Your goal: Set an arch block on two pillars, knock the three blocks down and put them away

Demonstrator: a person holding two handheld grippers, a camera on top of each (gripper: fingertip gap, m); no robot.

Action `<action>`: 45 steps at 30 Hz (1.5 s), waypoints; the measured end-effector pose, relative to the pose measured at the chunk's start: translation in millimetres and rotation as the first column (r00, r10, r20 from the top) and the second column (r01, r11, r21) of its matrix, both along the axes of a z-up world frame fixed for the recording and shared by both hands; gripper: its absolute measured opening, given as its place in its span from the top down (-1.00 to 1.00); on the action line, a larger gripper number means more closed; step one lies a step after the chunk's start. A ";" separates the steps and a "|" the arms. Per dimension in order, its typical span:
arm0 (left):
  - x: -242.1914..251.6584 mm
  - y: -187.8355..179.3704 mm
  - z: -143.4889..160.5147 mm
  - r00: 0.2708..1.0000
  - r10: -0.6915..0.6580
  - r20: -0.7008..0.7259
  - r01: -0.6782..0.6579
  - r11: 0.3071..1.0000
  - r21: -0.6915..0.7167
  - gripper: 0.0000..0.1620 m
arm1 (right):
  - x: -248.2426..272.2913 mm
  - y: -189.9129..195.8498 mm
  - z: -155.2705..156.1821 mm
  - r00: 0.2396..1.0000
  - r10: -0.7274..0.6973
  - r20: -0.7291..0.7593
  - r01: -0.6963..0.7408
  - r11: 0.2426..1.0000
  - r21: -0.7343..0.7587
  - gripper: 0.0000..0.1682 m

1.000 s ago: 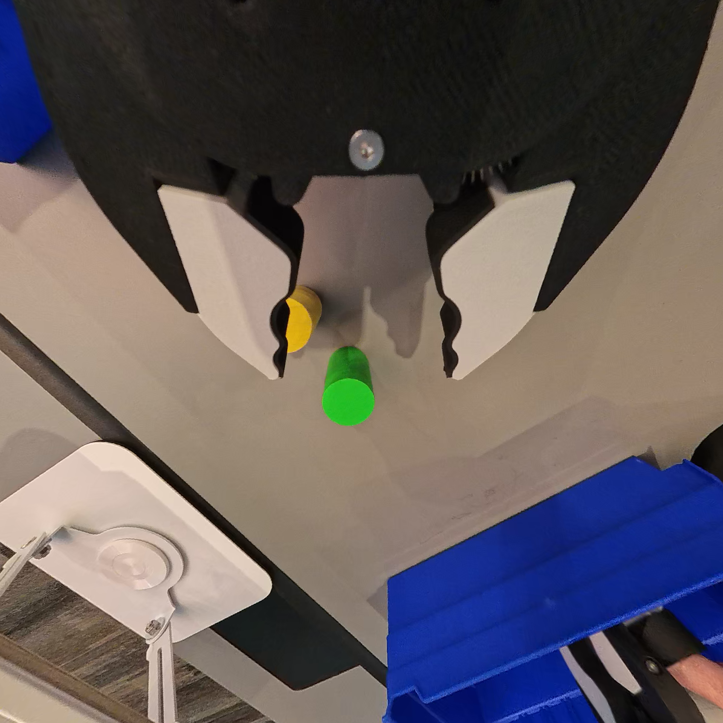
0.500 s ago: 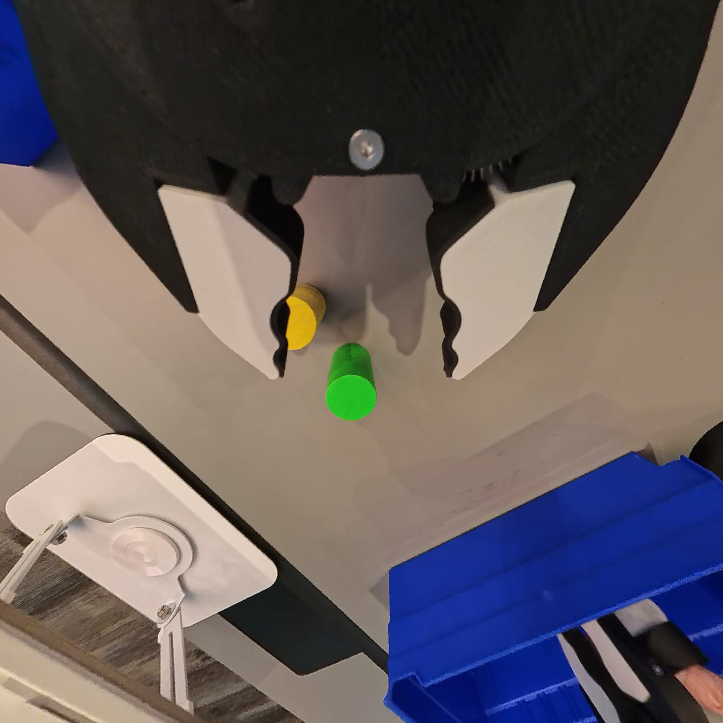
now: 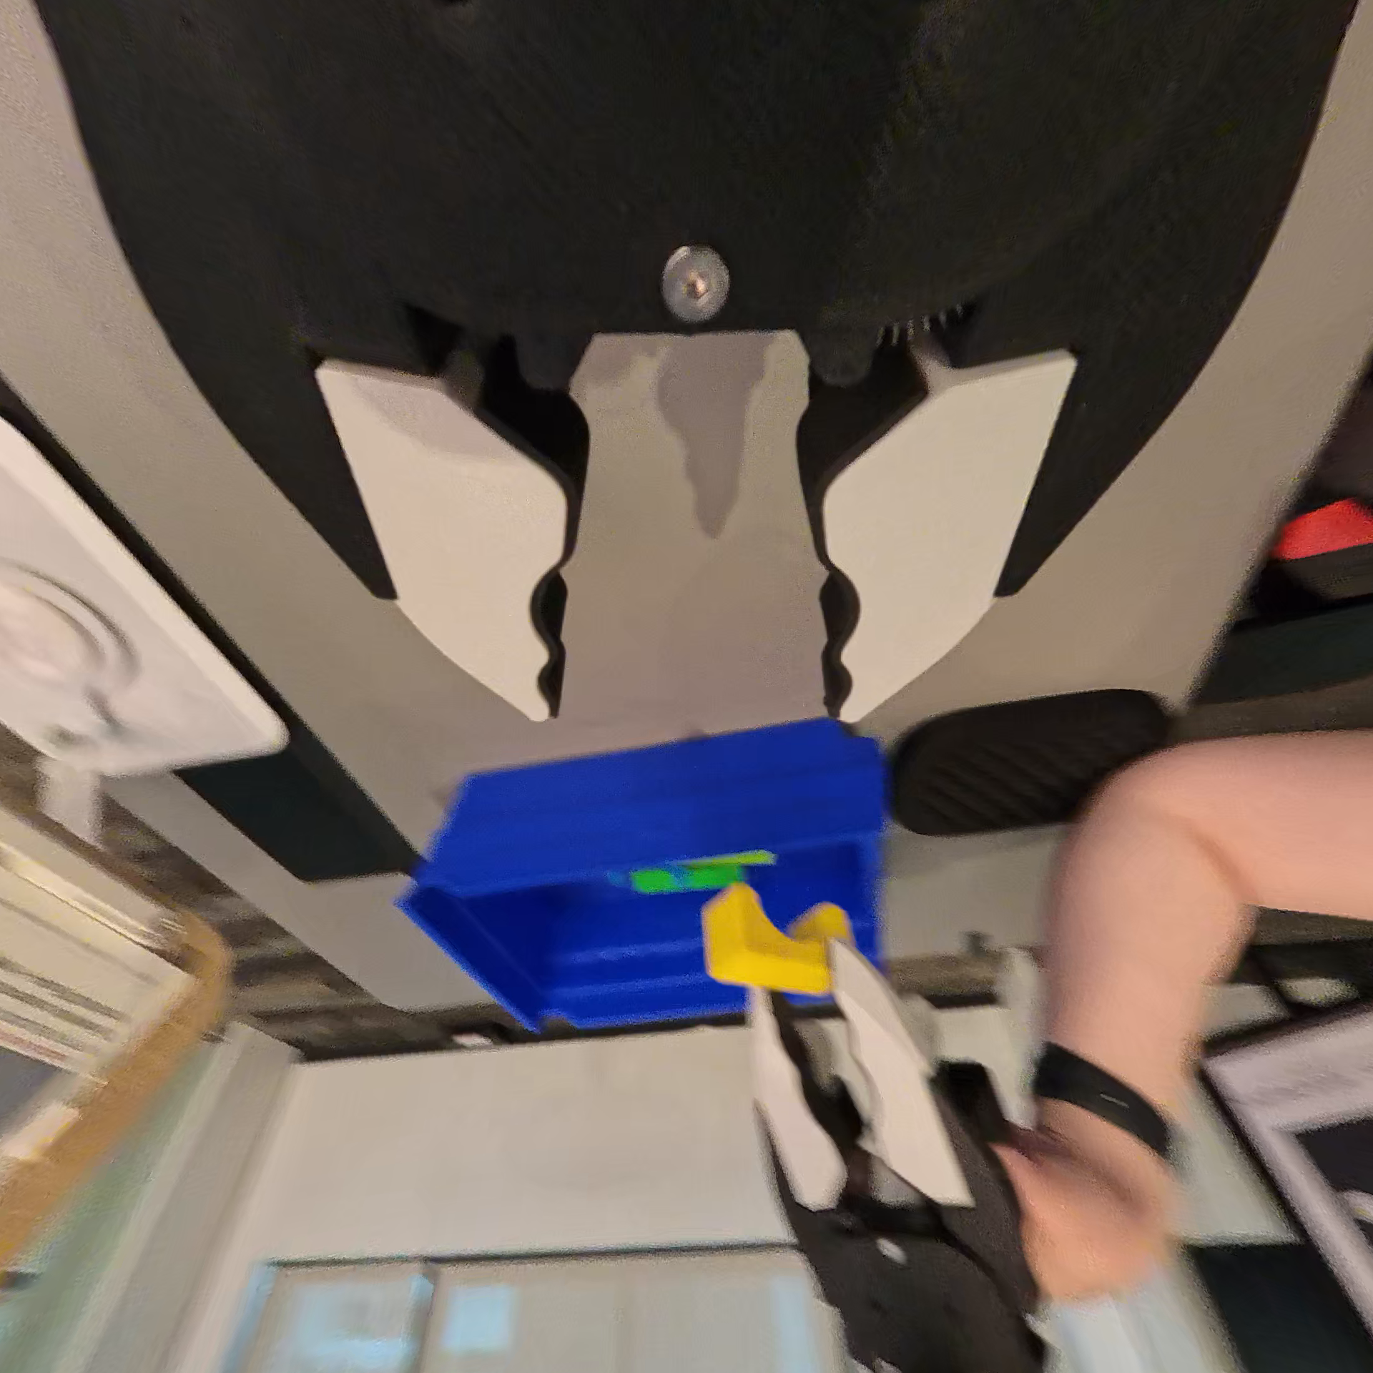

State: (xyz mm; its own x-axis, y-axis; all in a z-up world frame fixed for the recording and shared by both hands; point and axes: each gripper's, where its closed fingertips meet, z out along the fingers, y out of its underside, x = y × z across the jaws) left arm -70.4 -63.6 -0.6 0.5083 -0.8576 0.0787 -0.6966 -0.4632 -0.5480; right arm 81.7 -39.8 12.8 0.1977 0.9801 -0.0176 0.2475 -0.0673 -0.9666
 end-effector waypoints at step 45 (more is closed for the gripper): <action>103.6 -47.7 7.2 0.931 -0.363 0.030 0.355 0.923 0.149 0.29 | -27.1 -53.2 -26.3 0.926 0.112 0.361 -0.167 0.978 0.124 0.57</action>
State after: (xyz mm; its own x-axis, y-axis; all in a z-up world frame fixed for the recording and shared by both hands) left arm 33.2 -111.3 6.6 0.1624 -0.9861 -0.0350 -0.7681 -0.1040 -0.6318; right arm 54.6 -93.0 -13.5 0.0253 0.9840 0.1765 0.5686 0.1310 -0.8121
